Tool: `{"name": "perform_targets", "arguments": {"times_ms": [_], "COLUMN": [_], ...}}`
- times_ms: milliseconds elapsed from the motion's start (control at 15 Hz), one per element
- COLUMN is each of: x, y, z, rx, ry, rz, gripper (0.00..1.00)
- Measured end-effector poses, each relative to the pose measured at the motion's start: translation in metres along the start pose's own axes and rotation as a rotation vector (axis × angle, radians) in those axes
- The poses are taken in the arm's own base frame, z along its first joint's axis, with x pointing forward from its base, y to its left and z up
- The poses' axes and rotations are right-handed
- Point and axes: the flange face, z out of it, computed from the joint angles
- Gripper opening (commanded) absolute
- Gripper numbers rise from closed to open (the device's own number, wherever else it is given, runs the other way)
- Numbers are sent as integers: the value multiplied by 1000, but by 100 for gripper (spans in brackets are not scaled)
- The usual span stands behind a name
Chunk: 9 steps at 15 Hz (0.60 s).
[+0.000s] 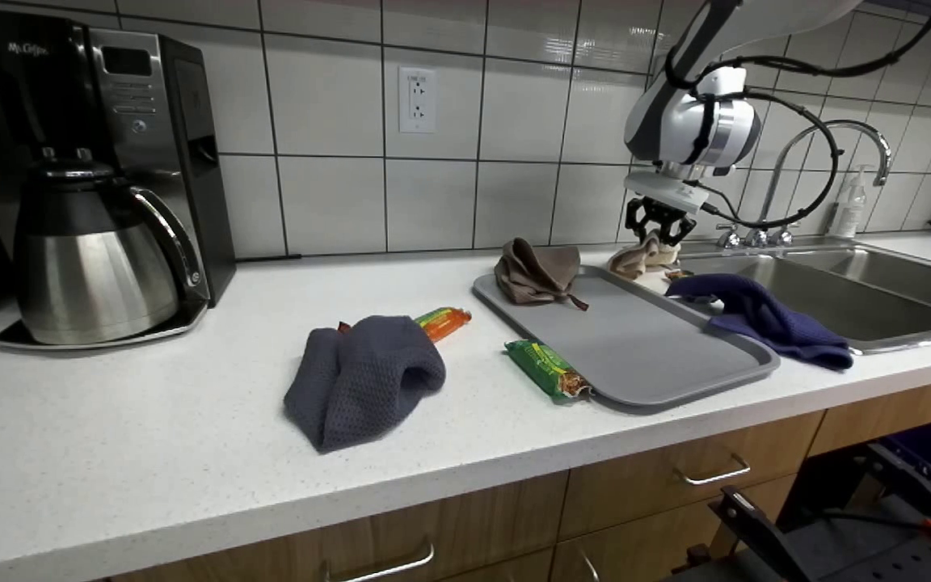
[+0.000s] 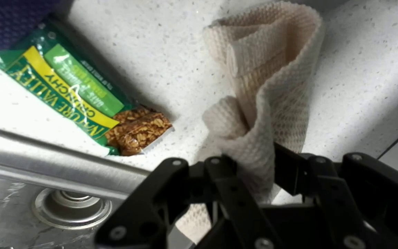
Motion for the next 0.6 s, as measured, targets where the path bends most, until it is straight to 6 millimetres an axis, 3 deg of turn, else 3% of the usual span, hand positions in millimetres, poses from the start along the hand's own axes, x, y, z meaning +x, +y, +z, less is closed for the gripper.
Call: {"name": "perform_targets", "arguments": {"times_ms": [67,133,267,600], "x": [0,0,1,2], "y": [0,0,1,1], "z": [3,5,8,8], "rx": [-2,-3,-7,-9], "ry": [-1,-2,-6,-6], "rz": [2,4,7,11], "gripper": [5,43,49,88]}}
